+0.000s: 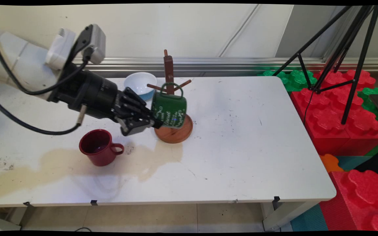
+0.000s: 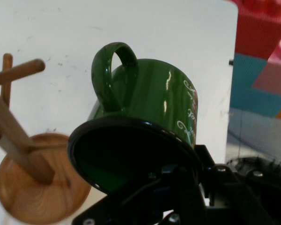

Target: Place the picked object on the table

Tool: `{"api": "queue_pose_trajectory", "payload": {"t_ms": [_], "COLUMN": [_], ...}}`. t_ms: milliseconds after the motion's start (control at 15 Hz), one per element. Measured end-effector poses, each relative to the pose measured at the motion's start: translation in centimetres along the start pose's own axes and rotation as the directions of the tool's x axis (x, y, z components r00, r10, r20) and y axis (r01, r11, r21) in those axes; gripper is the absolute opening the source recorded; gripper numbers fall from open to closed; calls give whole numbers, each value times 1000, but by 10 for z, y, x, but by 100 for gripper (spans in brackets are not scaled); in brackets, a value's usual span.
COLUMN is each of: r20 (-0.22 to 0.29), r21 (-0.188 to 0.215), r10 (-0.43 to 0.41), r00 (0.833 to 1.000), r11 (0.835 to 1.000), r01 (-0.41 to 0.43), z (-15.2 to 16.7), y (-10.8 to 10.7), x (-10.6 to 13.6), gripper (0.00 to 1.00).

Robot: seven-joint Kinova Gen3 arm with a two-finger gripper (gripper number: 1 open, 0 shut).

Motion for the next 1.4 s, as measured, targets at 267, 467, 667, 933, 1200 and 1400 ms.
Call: {"api": "queue_pose_trajectory", "payload": {"t_ms": [267, 467, 667, 933, 1200, 1400], "r20": [75, 133, 187, 259, 332, 379], "r21": [38, 54, 59, 63, 66, 66], "r10": [83, 158, 214, 272, 309, 324], "r00": [994, 978, 959, 927, 891, 867], "r11": [996, 985, 972, 953, 935, 925], "r01": [-87, -166, -229, -297, -349, -375], "z": [-20, -33, -41, -47, -47, -41], "y": [-10, -23, -36, -53, -72, -85], "x": [-3, -6, -9, -13, -16, -17], "gripper": [0, 0, 0, 0, 0, 0]}}
